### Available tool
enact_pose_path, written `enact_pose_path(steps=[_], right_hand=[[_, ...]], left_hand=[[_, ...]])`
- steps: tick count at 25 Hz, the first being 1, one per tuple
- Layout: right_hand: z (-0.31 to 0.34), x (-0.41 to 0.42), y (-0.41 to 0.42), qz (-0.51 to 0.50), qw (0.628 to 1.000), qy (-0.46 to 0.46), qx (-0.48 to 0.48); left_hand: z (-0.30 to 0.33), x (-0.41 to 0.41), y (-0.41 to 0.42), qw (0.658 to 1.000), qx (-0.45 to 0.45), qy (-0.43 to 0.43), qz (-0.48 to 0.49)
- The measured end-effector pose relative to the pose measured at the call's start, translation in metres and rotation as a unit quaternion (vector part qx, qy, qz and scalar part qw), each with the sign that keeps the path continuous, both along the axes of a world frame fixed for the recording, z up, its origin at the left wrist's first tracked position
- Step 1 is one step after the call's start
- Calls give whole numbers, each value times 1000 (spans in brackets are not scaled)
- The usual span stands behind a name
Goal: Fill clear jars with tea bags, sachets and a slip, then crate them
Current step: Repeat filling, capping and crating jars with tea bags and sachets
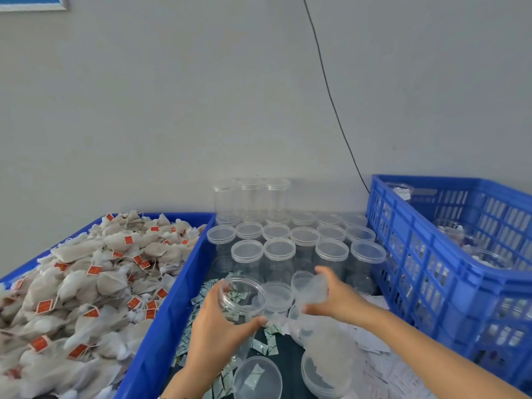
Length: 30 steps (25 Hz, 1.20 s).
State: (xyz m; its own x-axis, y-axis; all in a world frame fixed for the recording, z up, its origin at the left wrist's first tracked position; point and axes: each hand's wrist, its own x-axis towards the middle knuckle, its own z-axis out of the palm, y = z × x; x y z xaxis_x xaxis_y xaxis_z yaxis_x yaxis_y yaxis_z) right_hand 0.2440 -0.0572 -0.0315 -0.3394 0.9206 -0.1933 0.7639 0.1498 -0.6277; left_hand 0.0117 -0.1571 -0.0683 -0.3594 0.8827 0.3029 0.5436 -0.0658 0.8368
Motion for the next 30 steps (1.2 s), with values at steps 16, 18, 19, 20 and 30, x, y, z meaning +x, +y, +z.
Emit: enact_pose_path(steps=[16,18,19,20,30], right_hand=[[107,-171,-14,181,919,26,350],[117,-209,-2,231,908,-3,350],[117,-230,7,261,903,-30,339],[115,-251,16,291,898,-66,323],[17,-401,78,318,874,-328,169]], left_hand=[[29,-73,21,987,51,149,19],[21,-71,23,992,28,121,4],[18,-73,25,993,12,113,2],[15,-75,26,994,-3,111,4],[-5,-83,37,995,-47,86,35]])
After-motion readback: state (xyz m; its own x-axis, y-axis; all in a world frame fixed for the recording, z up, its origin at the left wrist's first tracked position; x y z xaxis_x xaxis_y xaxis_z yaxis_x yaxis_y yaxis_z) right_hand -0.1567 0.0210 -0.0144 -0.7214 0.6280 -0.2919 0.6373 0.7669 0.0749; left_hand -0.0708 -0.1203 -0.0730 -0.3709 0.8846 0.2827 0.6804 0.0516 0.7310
